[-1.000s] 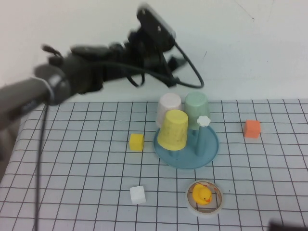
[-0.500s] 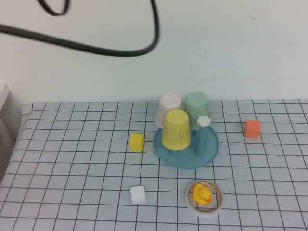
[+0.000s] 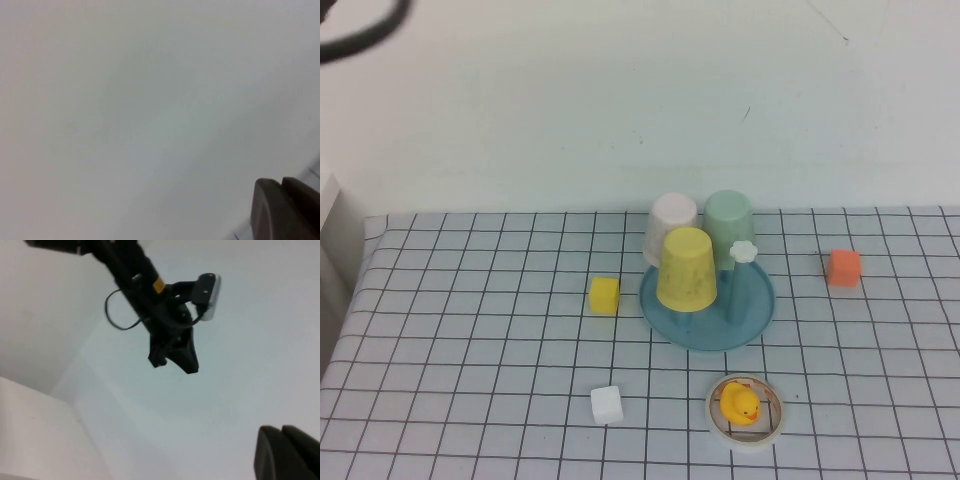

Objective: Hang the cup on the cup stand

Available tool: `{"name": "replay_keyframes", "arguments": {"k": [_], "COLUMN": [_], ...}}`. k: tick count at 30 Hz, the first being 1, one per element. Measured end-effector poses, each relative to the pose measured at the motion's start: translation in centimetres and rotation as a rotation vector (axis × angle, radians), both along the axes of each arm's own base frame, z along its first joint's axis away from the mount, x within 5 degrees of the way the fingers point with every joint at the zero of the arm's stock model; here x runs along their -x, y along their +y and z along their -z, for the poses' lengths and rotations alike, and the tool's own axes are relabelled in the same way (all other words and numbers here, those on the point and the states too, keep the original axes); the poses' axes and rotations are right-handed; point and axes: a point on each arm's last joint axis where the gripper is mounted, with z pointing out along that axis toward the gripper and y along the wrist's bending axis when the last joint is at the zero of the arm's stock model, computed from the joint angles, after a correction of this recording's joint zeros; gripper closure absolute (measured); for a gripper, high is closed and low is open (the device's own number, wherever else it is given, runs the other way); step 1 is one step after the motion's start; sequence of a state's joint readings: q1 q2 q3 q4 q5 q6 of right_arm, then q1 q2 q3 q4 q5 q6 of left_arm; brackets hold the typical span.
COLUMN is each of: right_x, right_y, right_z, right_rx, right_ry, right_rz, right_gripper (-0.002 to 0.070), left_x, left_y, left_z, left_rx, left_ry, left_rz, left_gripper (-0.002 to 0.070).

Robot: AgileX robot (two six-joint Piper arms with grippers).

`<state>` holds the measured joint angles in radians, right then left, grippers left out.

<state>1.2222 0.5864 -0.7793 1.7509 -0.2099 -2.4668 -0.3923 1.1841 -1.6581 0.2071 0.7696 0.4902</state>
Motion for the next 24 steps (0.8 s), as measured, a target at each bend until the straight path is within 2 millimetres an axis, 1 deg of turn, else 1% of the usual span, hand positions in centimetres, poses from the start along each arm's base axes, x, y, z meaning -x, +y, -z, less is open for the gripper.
{"name": "replay_keyframes", "arguments": {"k": [3, 8, 10, 12, 13, 16, 19, 22, 24], "right_x": [0.2, 0.5, 0.6, 0.9, 1.0, 1.6, 2.4, 3.2, 3.3], "right_y": [1.0, 4.0, 5.1, 6.0, 6.5, 7.7, 8.4, 8.4, 8.0], "right_z": [1.3, 5.3, 6.9, 8.0, 8.5, 9.4, 10.3, 11.5, 12.3], "right_rx": [0.026, 0.138, 0.188, 0.226, 0.241, 0.278, 0.337, 0.483, 0.622], "right_ry": [0.038, 0.145, 0.194, 0.233, 0.255, 0.311, 0.358, 0.422, 0.471], "right_rz": [-0.071, -0.215, -0.271, -0.334, -0.368, -0.476, -0.588, -0.666, -0.662], "right_gripper": [0.0678, 0.0678, 0.0678, 0.0678, 0.0678, 0.0678, 0.0678, 0.0678, 0.0678], "left_x": [2.1, 6.6, 8.6, 10.6, 11.5, 13.2, 14.2, 14.7, 14.6], "left_y": [1.1, 2.1, 2.4, 2.9, 3.1, 3.3, 3.2, 3.2, 3.2], "left_z": [0.1, -0.3, 0.2, 0.8, 1.5, 4.1, 7.3, 10.5, 12.6], "left_rx": [0.038, 0.209, 0.273, 0.319, 0.343, 0.394, 0.442, 0.49, 0.524], "left_ry": [0.086, 0.098, 0.113, 0.121, 0.136, 0.201, 0.287, 0.352, 0.363], "left_rz": [-0.044, 0.006, 0.039, 0.068, 0.084, 0.112, 0.122, 0.113, 0.094], "left_gripper": [0.0675, 0.0675, 0.0675, 0.0675, 0.0675, 0.0675, 0.0675, 0.0675, 0.0675]}}
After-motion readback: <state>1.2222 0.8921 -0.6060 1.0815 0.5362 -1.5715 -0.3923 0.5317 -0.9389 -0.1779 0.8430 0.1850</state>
